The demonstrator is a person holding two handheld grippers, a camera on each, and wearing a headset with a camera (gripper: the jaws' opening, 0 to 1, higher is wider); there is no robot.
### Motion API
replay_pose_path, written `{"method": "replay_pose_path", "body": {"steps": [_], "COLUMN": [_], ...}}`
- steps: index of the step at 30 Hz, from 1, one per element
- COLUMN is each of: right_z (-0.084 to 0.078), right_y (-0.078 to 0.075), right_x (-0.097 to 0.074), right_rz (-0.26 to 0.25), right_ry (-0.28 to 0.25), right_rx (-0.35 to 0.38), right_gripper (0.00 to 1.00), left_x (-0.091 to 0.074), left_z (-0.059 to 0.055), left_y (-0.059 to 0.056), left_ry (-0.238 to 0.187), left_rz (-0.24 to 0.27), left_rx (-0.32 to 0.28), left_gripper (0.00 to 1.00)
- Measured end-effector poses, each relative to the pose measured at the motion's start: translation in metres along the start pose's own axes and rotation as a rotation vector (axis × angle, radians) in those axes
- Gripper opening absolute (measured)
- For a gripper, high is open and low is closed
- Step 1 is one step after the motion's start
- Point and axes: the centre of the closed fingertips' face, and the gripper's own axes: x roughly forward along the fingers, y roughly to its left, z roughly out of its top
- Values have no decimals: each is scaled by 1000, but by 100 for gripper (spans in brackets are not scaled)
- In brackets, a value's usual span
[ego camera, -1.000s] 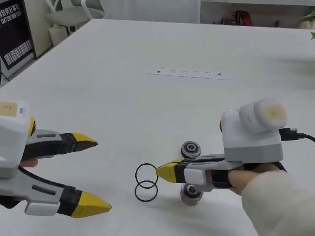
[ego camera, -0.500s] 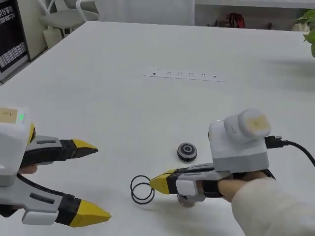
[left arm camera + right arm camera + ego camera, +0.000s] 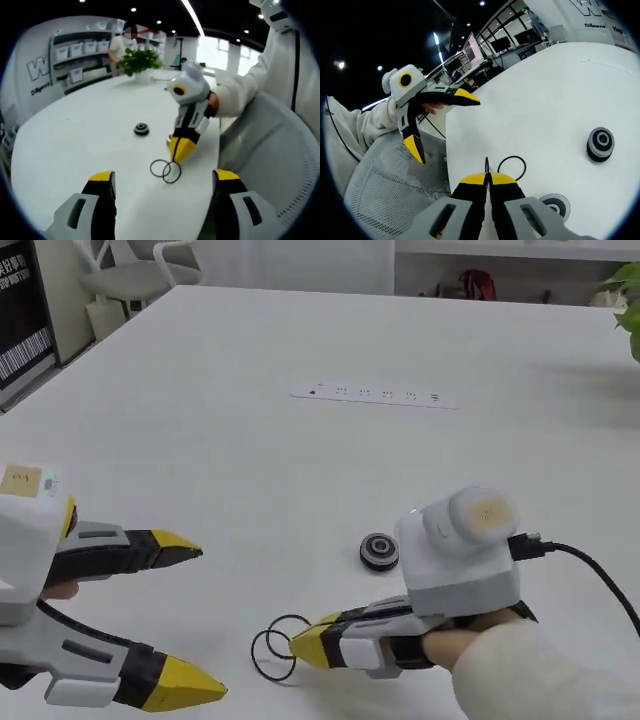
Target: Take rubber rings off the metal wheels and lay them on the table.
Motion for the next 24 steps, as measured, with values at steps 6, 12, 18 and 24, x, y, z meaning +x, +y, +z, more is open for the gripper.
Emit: {"method": "replay_pose_path", "body": {"steps": [6,12,18,24], "right_z": [-4,-3,-5,-2], "right_y": [-1,-5,-12,-16], "right_x": [1,1,-1,-4], "right_rz": [-12,-37,-74,-94], "right_ry": [20,20,30,20], "right_rx": [-12,-20,-39,-41], "right_gripper": [0,0,2,5], "left_x": [0,1,1,2], "left_z": [-1,-1,-1,-2], "left_y": [-1,-2,-2,-3], "left_ry": [3,6,5,10], "left_rz": [-3,-11,-13,-16], "left_rx": [2,2,1,-2], "left_gripper": [80,80,80,80]}}
